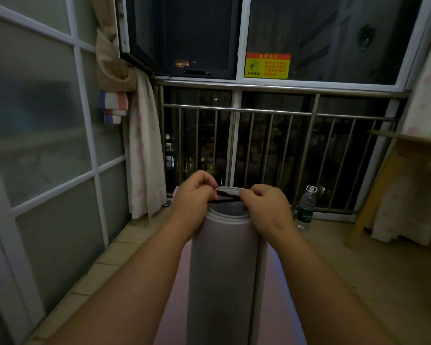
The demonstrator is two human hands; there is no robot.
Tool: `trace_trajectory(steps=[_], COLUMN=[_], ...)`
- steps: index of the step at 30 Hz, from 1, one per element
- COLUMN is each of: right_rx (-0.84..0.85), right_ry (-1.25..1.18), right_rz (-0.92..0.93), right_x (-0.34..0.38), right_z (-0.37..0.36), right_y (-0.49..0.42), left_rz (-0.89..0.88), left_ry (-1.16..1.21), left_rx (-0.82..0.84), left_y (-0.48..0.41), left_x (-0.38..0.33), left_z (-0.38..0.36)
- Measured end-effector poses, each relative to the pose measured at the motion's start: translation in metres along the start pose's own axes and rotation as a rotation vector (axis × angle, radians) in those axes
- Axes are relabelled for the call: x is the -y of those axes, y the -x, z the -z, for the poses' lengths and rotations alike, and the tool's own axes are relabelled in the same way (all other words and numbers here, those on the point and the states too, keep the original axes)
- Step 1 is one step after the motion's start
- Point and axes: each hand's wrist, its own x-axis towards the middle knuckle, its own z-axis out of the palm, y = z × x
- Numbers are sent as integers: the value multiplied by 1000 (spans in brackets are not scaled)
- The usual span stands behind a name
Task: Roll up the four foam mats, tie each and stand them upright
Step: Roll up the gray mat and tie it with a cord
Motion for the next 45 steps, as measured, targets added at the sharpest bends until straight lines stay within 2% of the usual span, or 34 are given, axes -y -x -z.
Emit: trace_trajectory(steps=[2, 10, 17, 20, 24, 29, 33, 41, 45], right_rx=[-33, -155, -292, -277, -240, -143, -77, -62, -72], right_ry=[-52, -253, -351, -357, -360, -369, -345, -315, -262], right_rz=[-3, -112, -205, -230, -254, -249, -253, -268, -256], right_x=[0, -10, -22, -26, -28, -26, -29, -27, -27], right_z=[-6, -3, -5, -2, 0, 2, 0, -1, 0], right_y=[1, -1, -6, -8, -9, -9, -10, -10, -10], left_rz=[8, 45, 129, 182, 206, 175, 173, 124, 133], left_ry=[-90, -498, -451, -487, -608, -768, -759, -748, -778], left_rx=[-57, -75, -61, -60, 42, 59, 166, 60, 73], left_y=[-3, 2, 1, 1, 0, -3, -1, 1, 0], left_x=[-1, -10, -10, -14, -23, -30, -33, -30, -26], left_z=[2, -4, -2, 2, 5, 12, 11, 7, 7])
